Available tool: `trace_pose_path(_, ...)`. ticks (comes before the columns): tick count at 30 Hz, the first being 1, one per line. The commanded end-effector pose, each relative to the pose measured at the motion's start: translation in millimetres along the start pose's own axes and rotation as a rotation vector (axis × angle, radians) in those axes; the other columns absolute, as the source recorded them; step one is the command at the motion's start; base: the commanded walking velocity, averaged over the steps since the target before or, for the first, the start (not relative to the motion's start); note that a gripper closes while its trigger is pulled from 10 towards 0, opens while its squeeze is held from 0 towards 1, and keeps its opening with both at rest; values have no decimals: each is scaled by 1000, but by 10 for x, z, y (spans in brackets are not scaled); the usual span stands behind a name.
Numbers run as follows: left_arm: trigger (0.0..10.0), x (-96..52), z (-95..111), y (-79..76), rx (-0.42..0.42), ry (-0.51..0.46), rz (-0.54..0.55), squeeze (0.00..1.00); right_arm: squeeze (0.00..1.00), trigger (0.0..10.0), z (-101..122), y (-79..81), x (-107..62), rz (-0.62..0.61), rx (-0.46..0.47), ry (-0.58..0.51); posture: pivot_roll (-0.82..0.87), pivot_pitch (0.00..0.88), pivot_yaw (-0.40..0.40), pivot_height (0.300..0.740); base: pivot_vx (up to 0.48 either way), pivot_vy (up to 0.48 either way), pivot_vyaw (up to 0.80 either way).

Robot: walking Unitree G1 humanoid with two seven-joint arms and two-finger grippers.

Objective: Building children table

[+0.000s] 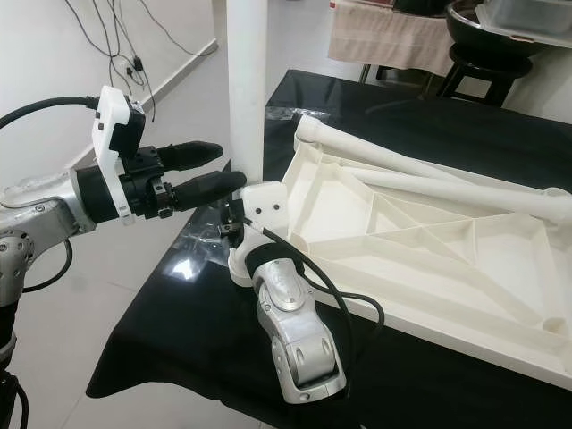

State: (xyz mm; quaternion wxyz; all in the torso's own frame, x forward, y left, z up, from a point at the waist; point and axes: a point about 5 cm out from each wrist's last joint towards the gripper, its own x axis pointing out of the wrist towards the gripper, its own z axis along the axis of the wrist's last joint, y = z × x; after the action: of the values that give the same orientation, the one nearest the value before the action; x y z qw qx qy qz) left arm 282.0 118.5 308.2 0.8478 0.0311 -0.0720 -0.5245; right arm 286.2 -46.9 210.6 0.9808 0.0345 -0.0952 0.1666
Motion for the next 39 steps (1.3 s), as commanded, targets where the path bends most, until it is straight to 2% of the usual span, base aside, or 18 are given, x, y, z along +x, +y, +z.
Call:
trace_pose_path(1, 10000, -15, -7, -25, -1, 4, -7, 0, 0, 0, -25, 76, -35, 12, 161, 7, 113, 163, -8, 740, 0, 0, 0)
trace_pose_path(6, 10000, -13, -7, -25, -1, 4, -8, 0, 0, 0, 6, 81, -30, 16, 167, -3, 112, 163, -10, 740, 0, 0, 0)
trace_pose_path(12, 10000, -12, -10, -30, -3, 3, -8, 0, 0, 0, -189, 119, -107, 36, 153, 64, 115, 164, -11, 740, 0, 0, 0)
trace_pose_path(18, 10000, -22, -4, -22, 0, 3, -6, 0, 0, 0, 5, 122, -17, 41, 175, 3, 114, 162, -11, 740, 0, 0, 0)
trace_pose_path(23, 10000, -16, -3, -23, 0, 2, -6, 0, 0, 0, 3, 125, -16, 47, 174, 4, 111, 162, -11, 740, 0, 0, 0)
trace_pose_path(24, 10000, -13, -10, -29, -1, 2, -7, 0, 0, 0, -56, 134, -40, 53, 167, 25, 113, 165, -12, 740, 0, 0, 0)
trace_pose_path(25, 10000, -13, -27, -43, -7, 3, -8, 0, 0, 2667, -175, 156, -90, 65, 154, 72, 111, 166, -12, 740, 0, 0, 0)
trace_pose_path(26, 10000, -13, -27, -43, -7, 3, -8, 0, 0, 2667, -175, 156, -90, 65, 154, 72, 111, 166, -12, 740, 0, 0, 0)
trace_pose_path(27, 10000, -14, -36, -51, -9, 4, -9, 0, 0, 4706, -229, 165, -111, 73, 146, 94, 112, 167, -12, 740, 0, 0, 0)
trace_pose_path(29, 10000, -16, -41, -55, -10, 5, -10, 0, 0, 4706, -256, 168, -120, 76, 142, 105, 112, 167, -12, 740, 0, 0, 0)
trace_pose_path(30, 10000, -17, -46, -59, -11, 6, -10, 0, 0, 10000, -309, 174, -130, 84, 132, 129, 113, 167, -13, 740, 0, 0, 0)
trace_pose_path(33, 10000, -16, -52, -69, -12, 7, -10, 0, 0, 10000, -398, 175, -146, 94, 116, 169, 115, 168, -15, 740, 0, 0, 0)
trace_pose_path(39, 10000, -16, -53, -75, -13, 9, -12, 0, 0, 10000, -411, 156, -143, 102, 117, 172, 113, 167, -16, 740, 0, 0, 0)
